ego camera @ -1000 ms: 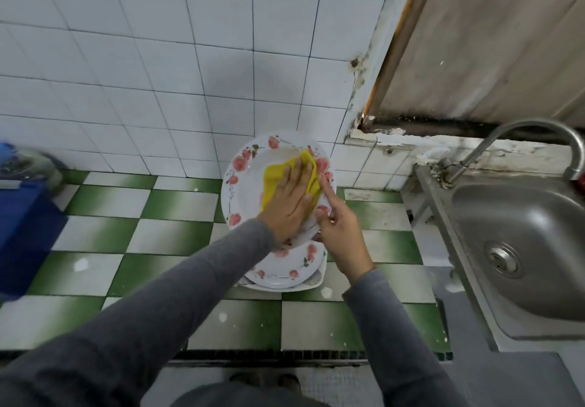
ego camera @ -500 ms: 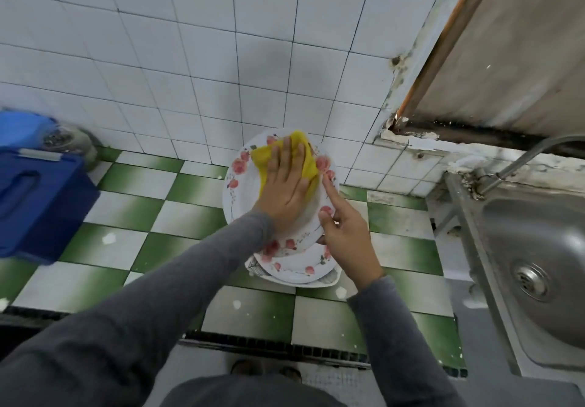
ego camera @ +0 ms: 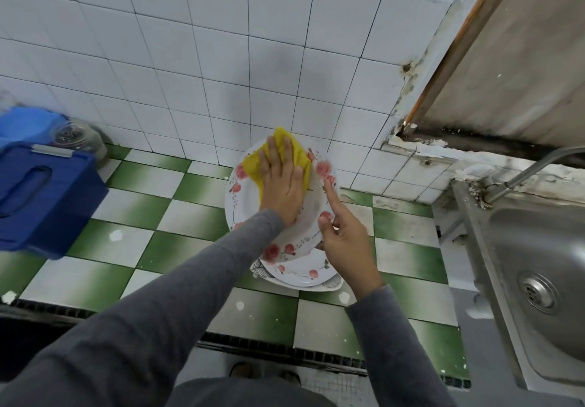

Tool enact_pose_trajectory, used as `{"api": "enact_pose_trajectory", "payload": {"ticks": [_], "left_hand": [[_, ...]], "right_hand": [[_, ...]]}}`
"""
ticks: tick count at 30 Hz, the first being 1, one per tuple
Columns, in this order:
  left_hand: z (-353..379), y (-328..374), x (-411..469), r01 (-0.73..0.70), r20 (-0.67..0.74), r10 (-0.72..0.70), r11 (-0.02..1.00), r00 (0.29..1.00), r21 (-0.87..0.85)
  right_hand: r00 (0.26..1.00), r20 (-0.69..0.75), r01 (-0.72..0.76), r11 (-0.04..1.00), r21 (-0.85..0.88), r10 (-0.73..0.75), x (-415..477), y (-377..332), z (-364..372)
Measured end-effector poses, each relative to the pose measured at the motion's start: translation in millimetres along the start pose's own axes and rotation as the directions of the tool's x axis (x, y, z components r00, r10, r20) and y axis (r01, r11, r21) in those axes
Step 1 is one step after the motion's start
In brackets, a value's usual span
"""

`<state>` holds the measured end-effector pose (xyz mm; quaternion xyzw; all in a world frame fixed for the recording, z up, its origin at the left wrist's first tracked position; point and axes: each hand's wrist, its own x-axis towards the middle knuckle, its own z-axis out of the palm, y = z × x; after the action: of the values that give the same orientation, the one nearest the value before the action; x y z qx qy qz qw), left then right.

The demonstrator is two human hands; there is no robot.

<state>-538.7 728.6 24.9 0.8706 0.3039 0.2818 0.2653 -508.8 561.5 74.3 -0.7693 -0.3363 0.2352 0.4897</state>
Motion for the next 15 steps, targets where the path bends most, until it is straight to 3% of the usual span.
{"api": "enact_pose_trajectory", "payload": {"ticks": [6, 7, 11, 13, 15], "left_hand": [[1, 10, -20, -0.253, 0.077, 0.260, 0.963, 0.962, -0.092], [0, 6, -15, -0.236, 0.063, 0.239, 0.970, 0.969, -0.057], [-1, 11, 4, 0.076, -0.080, -0.085, 0.991, 0.993, -0.112], [-2, 17, 0, -0.021, -0.059, 0.014, 0.992, 0.998, -0.123], [-1, 14, -8, -0.227, 0.035, 0.230, 0.971, 0.972, -0.078]], "right_hand": [[0.996, -0.016, 0.090, 0.992, -0.085, -0.092, 9, -3, -6], [0.995, -0.003, 0.099, 0.990, -0.096, -0.100, 10, -3, -6], [0.989, 0.038, 0.146, 0.981, -0.130, -0.143, 10, -10, -7], [0.988, 0.017, 0.154, 0.978, -0.143, -0.154, 13, -9, -9], [0.990, -0.024, 0.135, 0.981, -0.139, -0.140, 18, -5, -9]]}}
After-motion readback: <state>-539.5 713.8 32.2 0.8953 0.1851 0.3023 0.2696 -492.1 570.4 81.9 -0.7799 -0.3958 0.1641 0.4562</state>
